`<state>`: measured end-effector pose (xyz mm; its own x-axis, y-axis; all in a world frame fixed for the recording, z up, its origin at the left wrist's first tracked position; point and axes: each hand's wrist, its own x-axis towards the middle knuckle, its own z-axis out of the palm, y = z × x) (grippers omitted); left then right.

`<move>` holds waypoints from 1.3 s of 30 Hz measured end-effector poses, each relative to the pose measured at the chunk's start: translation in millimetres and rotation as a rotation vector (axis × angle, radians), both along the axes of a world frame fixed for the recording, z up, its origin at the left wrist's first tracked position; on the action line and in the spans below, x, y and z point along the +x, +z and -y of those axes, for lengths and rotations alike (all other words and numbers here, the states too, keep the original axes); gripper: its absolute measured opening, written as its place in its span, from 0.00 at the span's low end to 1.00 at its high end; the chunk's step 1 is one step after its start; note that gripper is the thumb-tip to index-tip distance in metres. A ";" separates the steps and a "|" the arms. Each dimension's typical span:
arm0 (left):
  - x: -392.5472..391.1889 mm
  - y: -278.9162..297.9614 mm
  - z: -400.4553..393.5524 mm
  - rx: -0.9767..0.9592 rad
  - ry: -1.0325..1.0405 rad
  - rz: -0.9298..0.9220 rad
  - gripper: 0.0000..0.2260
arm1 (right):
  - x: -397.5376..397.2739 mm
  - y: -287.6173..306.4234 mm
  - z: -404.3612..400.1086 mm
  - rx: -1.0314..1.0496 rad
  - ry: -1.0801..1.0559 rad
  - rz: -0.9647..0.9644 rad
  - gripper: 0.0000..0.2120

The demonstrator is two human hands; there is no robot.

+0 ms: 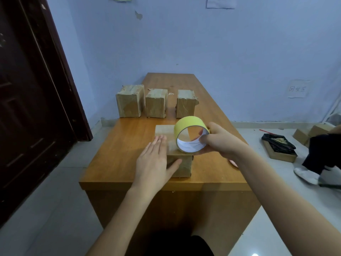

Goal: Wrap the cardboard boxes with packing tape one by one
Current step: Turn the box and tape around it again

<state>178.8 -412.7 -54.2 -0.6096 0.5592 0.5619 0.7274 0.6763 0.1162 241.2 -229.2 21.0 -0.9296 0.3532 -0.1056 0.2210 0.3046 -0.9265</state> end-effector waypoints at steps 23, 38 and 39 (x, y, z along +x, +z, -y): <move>6.3 -3.8 -1.8 0.000 -0.035 -0.008 0.28 | 1.7 -36.7 -7.8 0.000 -0.057 -0.123 0.04; 21.4 7.4 -6.5 0.006 -0.091 0.058 0.30 | 0.9 -35.7 -6.3 0.007 -0.041 -0.118 0.07; 23.2 5.7 -9.4 -0.032 -0.085 0.035 0.28 | 0.9 -35.7 -5.6 0.010 -0.041 -0.119 0.08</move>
<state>202.0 -403.3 -48.4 -0.5782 0.6266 0.5225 0.7780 0.6163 0.1219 242.1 -223.6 -14.7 -0.9200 0.3918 0.0086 0.1220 0.3072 -0.9438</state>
